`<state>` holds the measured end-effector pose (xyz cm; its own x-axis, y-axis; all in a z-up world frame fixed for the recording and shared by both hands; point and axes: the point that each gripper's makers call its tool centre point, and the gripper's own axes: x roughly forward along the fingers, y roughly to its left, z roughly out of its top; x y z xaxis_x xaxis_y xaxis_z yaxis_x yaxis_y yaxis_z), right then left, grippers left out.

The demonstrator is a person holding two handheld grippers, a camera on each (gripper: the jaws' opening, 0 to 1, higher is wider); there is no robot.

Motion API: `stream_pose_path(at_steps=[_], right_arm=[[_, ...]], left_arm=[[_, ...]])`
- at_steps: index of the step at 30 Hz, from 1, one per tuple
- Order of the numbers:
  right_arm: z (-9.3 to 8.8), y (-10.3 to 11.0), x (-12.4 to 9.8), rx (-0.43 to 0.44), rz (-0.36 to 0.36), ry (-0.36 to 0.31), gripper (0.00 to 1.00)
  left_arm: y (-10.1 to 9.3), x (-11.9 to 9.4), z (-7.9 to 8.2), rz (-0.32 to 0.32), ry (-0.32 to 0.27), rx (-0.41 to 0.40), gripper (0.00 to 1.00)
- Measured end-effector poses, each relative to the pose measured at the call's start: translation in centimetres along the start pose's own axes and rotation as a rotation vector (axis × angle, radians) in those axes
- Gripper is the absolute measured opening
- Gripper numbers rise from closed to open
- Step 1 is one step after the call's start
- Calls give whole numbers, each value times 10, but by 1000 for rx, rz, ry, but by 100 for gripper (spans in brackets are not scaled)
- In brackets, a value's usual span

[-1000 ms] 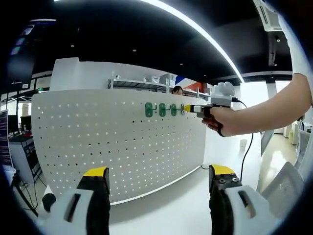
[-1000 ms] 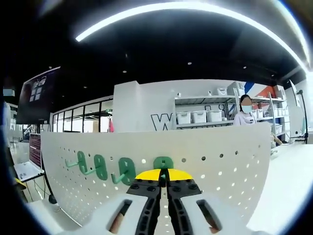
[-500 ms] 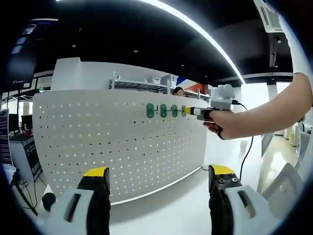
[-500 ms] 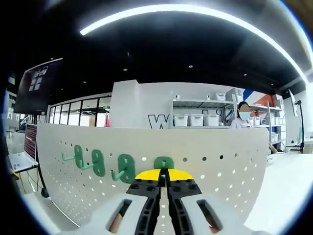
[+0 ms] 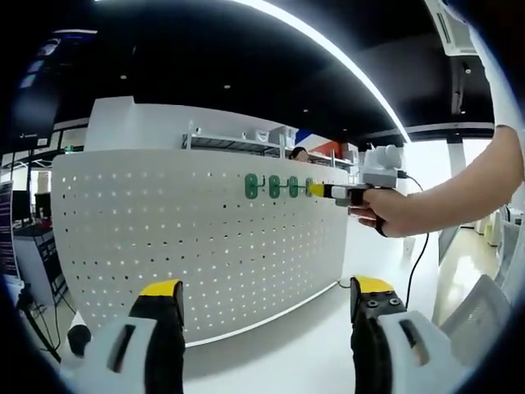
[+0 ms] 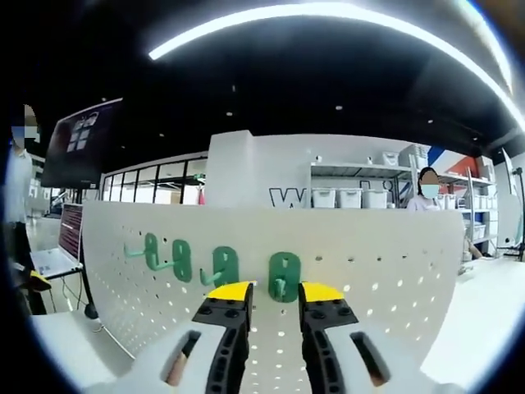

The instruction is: Insert the hook assembly into the mounting plate slot until the hook locks in place.

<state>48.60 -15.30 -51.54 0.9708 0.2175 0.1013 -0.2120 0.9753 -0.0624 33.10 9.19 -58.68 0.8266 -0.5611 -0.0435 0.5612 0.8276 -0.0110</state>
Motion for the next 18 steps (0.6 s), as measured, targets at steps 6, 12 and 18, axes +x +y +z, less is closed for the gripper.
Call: stream_pose_path(at_steps=[6,12,18], right_arm=[[-5,2,-7,23,28,6,37],[-6,2,-8,20,31,11,39],[0,6,-21,19,72,-7,42]], left_arm=[[0,3,3,-4,-4,4,86],[-2,6,4,-10,-6,11,86],[-1,8,7,-12,-12,14,86]])
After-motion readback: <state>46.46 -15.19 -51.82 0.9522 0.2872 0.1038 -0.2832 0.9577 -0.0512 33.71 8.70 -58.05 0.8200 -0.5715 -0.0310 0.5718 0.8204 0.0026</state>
